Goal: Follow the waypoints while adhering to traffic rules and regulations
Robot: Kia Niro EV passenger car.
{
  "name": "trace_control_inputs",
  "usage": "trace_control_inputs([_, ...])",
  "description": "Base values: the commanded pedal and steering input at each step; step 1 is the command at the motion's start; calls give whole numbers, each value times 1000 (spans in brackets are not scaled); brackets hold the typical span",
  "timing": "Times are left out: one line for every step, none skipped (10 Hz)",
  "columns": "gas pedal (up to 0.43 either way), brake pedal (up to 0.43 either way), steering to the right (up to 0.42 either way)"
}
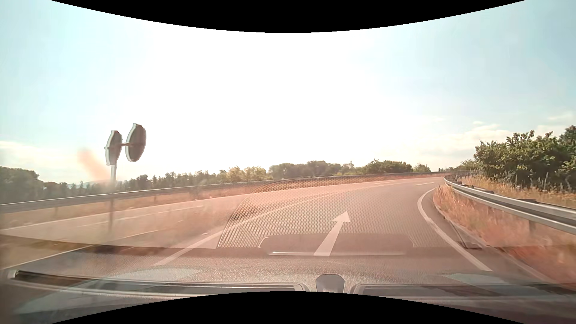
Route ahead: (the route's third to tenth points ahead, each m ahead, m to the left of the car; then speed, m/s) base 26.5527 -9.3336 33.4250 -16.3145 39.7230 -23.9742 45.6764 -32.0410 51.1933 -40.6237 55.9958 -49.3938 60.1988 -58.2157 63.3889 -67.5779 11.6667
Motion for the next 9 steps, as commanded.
trace_control_inputs([177, 0, 137])
trace_control_inputs([197, 0, 137])
trace_control_inputs([197, 0, 137])
trace_control_inputs([197, 0, 137])
trace_control_inputs([197, 0, 137])
trace_control_inputs([197, 0, 137])
trace_control_inputs([197, 0, 137])
trace_control_inputs([228, 0, 137])
trace_control_inputs([240, 0, 134])
